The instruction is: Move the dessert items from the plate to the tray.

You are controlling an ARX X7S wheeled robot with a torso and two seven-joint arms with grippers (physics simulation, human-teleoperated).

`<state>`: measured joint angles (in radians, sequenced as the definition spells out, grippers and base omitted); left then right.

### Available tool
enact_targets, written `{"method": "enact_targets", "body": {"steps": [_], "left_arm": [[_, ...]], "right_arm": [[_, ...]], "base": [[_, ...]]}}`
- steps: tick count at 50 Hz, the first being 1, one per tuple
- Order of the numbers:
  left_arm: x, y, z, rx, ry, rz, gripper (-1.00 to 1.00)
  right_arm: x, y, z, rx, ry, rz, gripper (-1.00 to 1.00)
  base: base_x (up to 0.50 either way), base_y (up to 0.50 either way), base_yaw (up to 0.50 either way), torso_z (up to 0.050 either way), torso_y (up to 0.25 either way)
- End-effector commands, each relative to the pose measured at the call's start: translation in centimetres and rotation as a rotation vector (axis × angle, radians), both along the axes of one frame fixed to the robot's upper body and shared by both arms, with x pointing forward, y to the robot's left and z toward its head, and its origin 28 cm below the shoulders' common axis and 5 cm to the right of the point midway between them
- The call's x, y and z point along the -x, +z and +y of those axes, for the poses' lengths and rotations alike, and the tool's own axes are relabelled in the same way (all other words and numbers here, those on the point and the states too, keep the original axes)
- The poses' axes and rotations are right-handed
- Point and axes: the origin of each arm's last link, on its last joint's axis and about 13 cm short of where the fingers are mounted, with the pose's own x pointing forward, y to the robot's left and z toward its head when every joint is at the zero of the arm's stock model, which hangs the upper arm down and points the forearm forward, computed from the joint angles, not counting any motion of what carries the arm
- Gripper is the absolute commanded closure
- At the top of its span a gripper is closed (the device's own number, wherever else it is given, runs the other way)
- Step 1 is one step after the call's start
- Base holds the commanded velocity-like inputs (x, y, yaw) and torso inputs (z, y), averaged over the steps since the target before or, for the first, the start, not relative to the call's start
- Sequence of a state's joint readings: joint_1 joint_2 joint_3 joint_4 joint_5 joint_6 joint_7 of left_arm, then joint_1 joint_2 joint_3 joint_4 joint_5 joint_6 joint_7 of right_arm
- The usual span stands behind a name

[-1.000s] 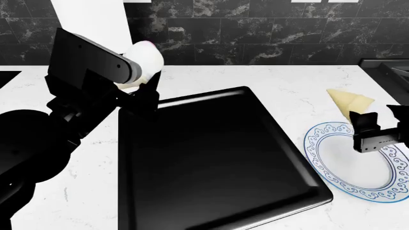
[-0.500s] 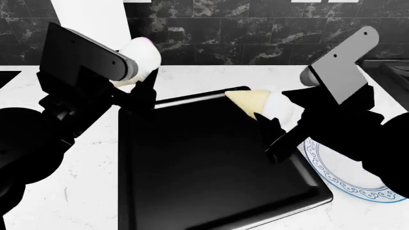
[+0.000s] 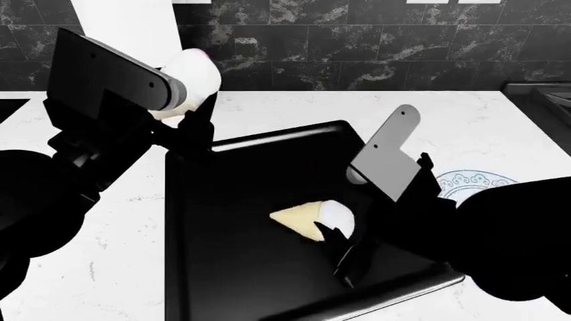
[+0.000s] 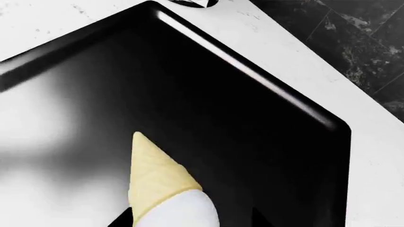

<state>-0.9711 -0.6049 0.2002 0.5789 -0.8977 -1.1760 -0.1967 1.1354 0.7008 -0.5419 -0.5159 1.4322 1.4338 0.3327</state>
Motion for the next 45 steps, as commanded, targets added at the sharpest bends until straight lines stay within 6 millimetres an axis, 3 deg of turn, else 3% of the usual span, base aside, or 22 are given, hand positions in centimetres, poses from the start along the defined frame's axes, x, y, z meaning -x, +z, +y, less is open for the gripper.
{"method": "enact_targets", "body": {"steps": [1, 12, 24, 33, 45], "left_arm": [[0.1, 0.0, 0.0, 0.008, 0.005, -0.005, 1.0], [0.1, 0.0, -0.2, 0.006, -0.002, -0.002, 1.0], [-0.1, -0.3, -0.5, -0.005, -0.023, 0.02, 1.0], [-0.9, -2.3, -2.0, -0.043, -0.123, 0.12, 1.0], [-3.6, -4.0, -3.2, -0.105, -0.134, 0.155, 1.0]], "right_arm": [[0.4, -0.6, 0.1, 0.023, 0.033, 0.055, -1.0], [1.1, 1.4, -0.2, -0.05, 0.042, 0.0, -1.0], [2.2, 7.1, -1.4, -0.367, 0.006, -0.158, -1.0], [0.8, 11.4, -3.2, -0.678, -0.275, -0.416, -1.0], [1.1, 12.1, -3.0, -0.71, -0.291, -0.484, -1.0]], "base": [[0.0, 0.0, 0.0, 0.0, 0.0], [0.0, 0.0, 0.0, 0.0, 0.001], [0.0, 0.0, 0.0, 0.0, 0.0], [0.0, 0.0, 0.0, 0.0, 0.0], [0.0, 0.0, 0.0, 0.0, 0.0]]}}
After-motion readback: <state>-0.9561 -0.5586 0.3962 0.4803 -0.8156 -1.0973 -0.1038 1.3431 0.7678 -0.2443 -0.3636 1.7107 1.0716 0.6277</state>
